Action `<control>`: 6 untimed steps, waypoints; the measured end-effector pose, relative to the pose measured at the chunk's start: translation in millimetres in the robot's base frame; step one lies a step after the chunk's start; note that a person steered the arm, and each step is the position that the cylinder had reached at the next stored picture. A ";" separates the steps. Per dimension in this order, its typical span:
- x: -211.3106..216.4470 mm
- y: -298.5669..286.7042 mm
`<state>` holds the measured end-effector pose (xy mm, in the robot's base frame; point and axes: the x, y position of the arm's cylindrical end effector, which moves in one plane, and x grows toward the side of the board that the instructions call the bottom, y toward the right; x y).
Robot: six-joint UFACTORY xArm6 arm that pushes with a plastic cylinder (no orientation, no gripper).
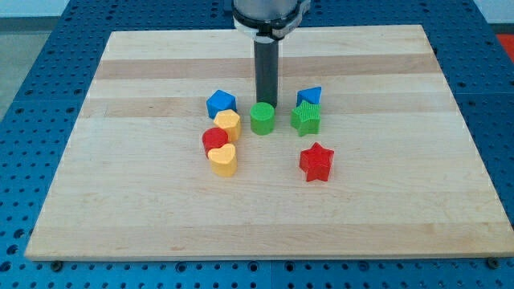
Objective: Point at the red star
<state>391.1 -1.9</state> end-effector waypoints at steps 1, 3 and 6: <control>15.0 0.0; 37.0 0.0; -41.3 0.9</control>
<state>349.7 -1.1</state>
